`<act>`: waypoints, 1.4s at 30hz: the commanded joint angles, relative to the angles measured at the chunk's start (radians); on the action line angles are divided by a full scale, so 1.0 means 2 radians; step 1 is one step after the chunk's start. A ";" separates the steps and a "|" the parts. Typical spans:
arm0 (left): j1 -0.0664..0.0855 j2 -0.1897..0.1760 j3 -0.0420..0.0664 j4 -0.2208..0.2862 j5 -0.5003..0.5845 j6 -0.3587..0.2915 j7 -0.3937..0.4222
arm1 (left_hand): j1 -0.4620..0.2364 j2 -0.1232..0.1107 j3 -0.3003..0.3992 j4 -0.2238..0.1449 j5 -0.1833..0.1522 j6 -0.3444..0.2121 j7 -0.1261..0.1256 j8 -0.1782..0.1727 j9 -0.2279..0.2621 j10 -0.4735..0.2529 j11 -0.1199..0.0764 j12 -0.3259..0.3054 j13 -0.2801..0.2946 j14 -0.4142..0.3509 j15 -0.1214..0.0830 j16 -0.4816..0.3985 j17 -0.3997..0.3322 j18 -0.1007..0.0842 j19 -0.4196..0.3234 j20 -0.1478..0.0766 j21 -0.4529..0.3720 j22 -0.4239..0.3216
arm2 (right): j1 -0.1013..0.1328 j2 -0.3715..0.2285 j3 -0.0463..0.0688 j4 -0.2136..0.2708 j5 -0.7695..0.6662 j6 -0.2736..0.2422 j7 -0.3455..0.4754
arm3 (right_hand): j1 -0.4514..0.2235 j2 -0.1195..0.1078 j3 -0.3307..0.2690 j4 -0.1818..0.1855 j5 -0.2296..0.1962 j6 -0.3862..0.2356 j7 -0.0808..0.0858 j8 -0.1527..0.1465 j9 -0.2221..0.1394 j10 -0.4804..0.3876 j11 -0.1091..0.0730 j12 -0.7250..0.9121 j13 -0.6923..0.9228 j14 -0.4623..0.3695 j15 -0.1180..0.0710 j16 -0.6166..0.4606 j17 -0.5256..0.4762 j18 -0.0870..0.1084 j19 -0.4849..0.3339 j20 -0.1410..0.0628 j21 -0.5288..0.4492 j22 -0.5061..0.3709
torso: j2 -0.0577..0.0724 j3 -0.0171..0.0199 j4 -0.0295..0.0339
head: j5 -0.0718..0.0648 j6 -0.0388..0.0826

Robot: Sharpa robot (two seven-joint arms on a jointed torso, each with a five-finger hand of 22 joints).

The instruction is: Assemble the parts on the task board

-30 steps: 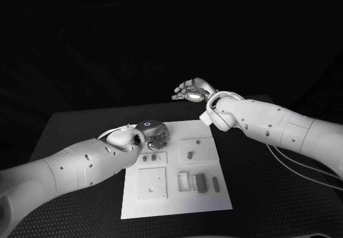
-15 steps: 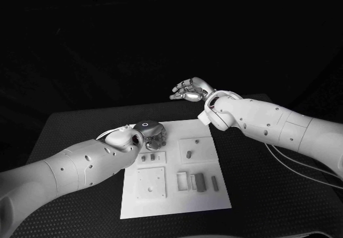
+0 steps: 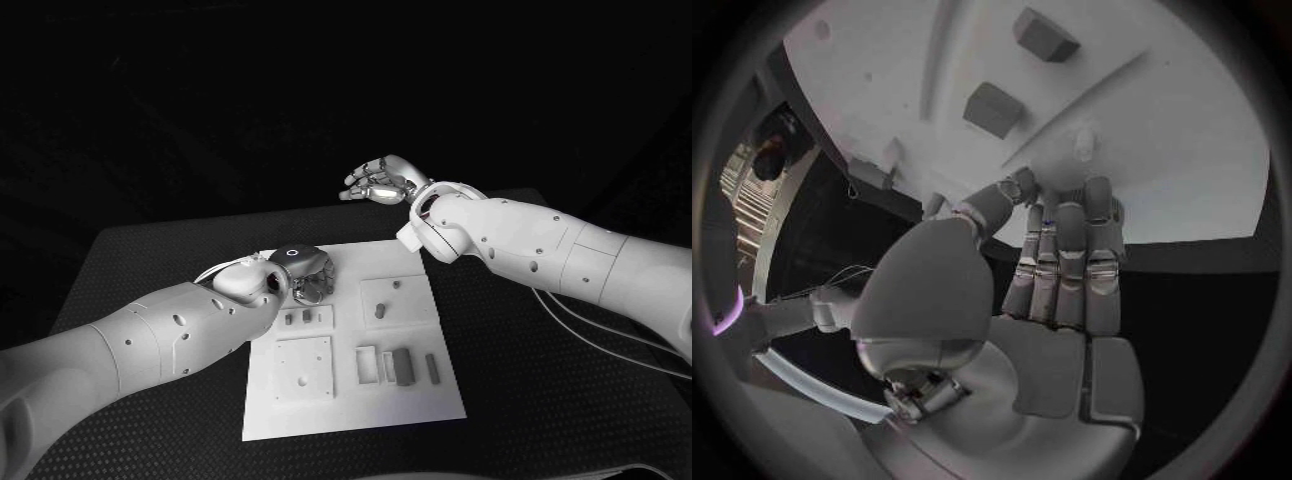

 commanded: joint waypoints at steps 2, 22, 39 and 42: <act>0.000 0.002 0.000 -0.001 0.002 0.006 0.001 | -0.001 0.005 0.003 0.000 0.000 0.003 0.002 0.001 -0.001 0.004 -0.002 0.001 0.001 0.005 -0.001 0.002 0.001 0.024 0.004 0.000 0.003 0.001 | 0.000 0.001 0.000 0.001 -0.001 0.005 0.006 | 0.001 0.003 -0.002 -0.003 -0.001 -0.002 0.021 0.002 -0.001 0.002 0.000 -0.002 -0.001 -0.003 0.001 -0.001 -0.001 -0.004 0.000 -0.001 -0.002 0.000 | 0.000 -0.0003 0.0000 | -0.001 -0.001; 0.000 0.007 0.000 -0.001 0.019 0.000 0.015 | -0.015 0.011 0.002 0.000 0.000 0.013 -0.002 0.007 -0.002 0.016 -0.006 0.001 0.006 0.014 -0.005 0.008 0.005 0.026 0.013 -0.004 0.008 0.013 | 0.000 0.002 0.000 0.001 -0.001 0.005 0.006 | 0.001 0.003 -0.001 -0.003 -0.001 -0.002 0.021 0.003 -0.001 0.002 0.000 -0.003 -0.001 -0.003 0.001 -0.001 -0.001 -0.004 0.001 -0.001 -0.003 0.001 | 0.000 -0.0006 0.0006 | -0.003 0.000; -0.006 0.016 0.000 -0.015 0.039 0.004 0.010 | -0.036 0.007 -0.022 0.000 -0.025 -0.004 0.005 -0.001 -0.010 0.007 -0.003 -0.011 0.006 0.015 -0.002 0.007 0.007 0.030 0.015 -0.002 0.004 0.020 | 0.000 0.003 0.000 0.002 -0.001 0.005 0.005 | 0.001 0.003 -0.001 -0.003 -0.001 -0.002 0.021 0.003 -0.001 0.003 0.000 -0.003 -0.002 -0.003 0.001 -0.001 -0.001 -0.003 0.001 -0.001 -0.003 0.001 | 0.000 0.0001 -0.0003 | -0.004 -0.002; -0.006 0.016 0.000 -0.017 0.039 0.009 0.007 | -0.035 0.008 -0.022 0.000 -0.026 -0.004 0.005 0.000 -0.010 0.007 -0.003 -0.011 0.006 0.015 -0.002 0.007 0.007 0.030 0.015 -0.002 0.004 0.020 | 0.000 0.002 0.000 0.002 -0.001 0.005 0.005 | 0.001 0.003 -0.001 -0.003 -0.001 -0.002 0.021 0.003 -0.001 0.003 0.000 -0.003 -0.002 -0.003 0.001 -0.001 -0.001 -0.003 0.001 -0.001 -0.003 0.001 | 0.000 0.0003 -0.0003 | -0.005 -0.002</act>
